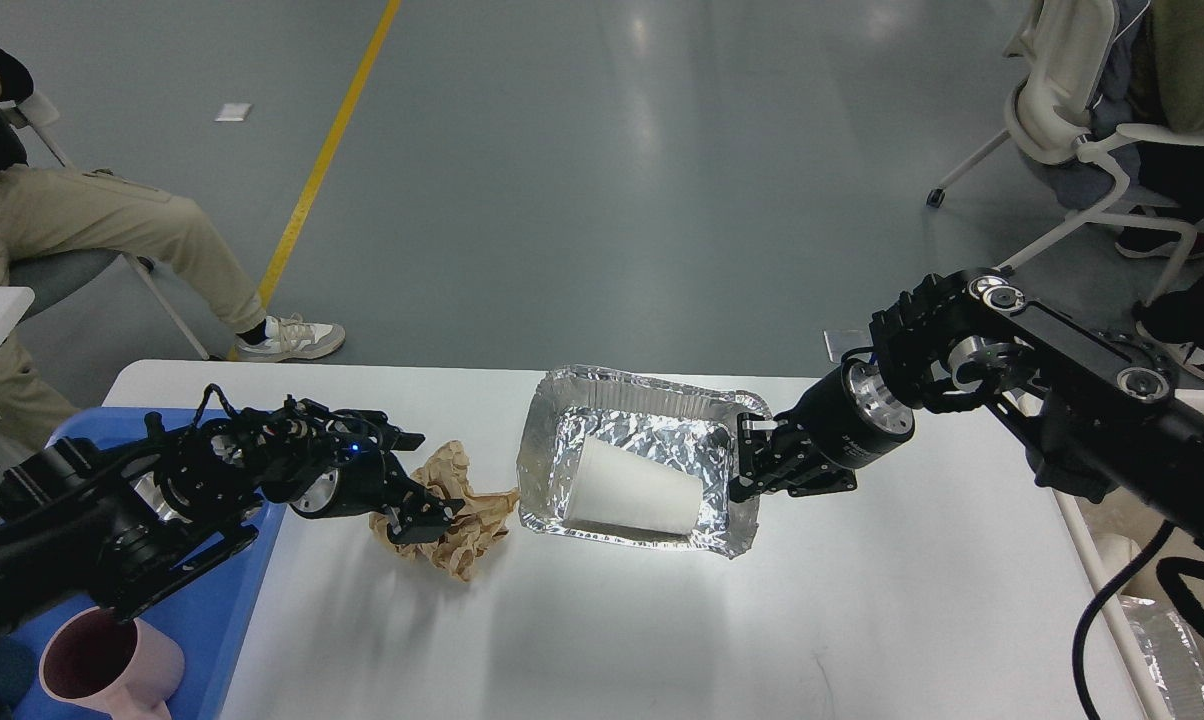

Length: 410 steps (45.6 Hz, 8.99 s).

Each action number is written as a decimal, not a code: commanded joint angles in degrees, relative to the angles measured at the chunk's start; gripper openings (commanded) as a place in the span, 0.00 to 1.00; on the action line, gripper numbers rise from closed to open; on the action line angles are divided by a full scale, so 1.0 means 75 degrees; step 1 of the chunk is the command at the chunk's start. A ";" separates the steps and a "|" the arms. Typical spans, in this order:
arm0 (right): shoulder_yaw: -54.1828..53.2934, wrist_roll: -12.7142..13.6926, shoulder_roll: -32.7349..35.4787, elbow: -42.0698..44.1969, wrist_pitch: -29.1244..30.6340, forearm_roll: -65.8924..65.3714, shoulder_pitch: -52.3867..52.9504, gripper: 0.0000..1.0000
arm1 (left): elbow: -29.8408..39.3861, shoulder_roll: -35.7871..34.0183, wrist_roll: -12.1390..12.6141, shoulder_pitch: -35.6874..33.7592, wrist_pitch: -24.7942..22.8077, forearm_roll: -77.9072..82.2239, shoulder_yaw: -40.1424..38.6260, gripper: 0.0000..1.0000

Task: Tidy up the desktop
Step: 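Grasp the crumpled brown paper with the left gripper, then lift the brown paper and carry it over the foil tray, then open the left gripper to drop the paper into the foil tray, then withdraw the left gripper back toward the blue tray, then carry the loaded foil tray with the right gripper to the white bin, then lower the foil tray into the white bin and release it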

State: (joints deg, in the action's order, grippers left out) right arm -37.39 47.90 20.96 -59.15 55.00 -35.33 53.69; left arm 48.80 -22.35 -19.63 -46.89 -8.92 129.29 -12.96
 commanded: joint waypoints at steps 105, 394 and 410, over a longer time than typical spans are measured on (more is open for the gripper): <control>-0.0018 0.0012 -0.0052 -0.0011 0.0000 -0.0165 -0.0081 0.00 | 0.4075 -0.3267 -0.1110 -0.2654 -0.0509 -0.5216 -0.0077 0.05; -0.2502 -0.0129 0.4272 0.4640 0.0000 0.1054 -0.2530 0.00 | 0.3477 0.1070 -0.0137 0.6287 -0.0697 -0.9738 -1.0566 0.97; -0.2502 -0.0140 0.4202 0.5812 0.0000 0.1160 -0.2601 0.00 | 0.3442 0.1059 -0.0266 0.6334 -0.0697 -0.9750 -1.0554 0.97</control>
State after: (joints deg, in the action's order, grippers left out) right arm -56.16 46.85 52.76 -18.15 55.00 -26.74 34.27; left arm 74.67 -14.41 -21.50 0.50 -14.15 56.23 -92.15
